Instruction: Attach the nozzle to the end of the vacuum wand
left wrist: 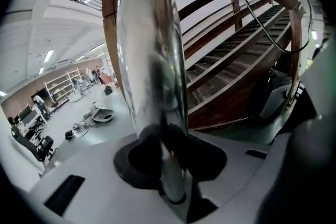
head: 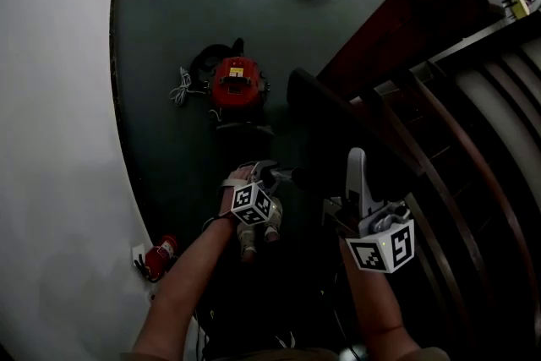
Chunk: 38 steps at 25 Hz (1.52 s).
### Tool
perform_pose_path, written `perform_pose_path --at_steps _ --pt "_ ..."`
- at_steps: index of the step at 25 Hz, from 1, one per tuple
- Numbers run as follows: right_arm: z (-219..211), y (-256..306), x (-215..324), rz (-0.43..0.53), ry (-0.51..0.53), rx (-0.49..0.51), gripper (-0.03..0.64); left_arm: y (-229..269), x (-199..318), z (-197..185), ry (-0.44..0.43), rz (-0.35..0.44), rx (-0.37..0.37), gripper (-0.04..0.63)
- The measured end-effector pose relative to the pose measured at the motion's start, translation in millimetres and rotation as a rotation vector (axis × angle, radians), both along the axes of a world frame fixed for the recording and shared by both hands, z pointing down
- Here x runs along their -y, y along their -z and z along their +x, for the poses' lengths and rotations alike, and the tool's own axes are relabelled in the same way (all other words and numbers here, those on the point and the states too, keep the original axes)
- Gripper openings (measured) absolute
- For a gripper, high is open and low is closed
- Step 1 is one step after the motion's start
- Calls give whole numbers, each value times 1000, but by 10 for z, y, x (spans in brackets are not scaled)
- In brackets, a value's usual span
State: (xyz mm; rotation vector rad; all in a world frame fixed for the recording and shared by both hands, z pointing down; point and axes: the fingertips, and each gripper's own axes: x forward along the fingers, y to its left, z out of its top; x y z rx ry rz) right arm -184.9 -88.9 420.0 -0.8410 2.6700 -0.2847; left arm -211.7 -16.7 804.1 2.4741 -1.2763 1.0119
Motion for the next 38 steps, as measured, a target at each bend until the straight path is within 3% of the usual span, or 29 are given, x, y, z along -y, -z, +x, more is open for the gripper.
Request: perform_pose_path --at_steps 12,20,24,31,38 --pt "-159 -130 74 112 -49 -91 168 -13 118 92 -21 -20 6 114" --pt "-9 -162 -25 134 -77 -111 168 -41 117 190 -13 -25 -5 114" --pt "-7 -177 -93 185 -86 -133 169 -69 98 213 6 -35 -43 114" --pt "224 -176 -35 103 -176 -79 167 -67 161 169 45 -35 -79 114" --pt "84 -204 12 63 -129 -139 168 -72 160 112 59 -47 -88 114"
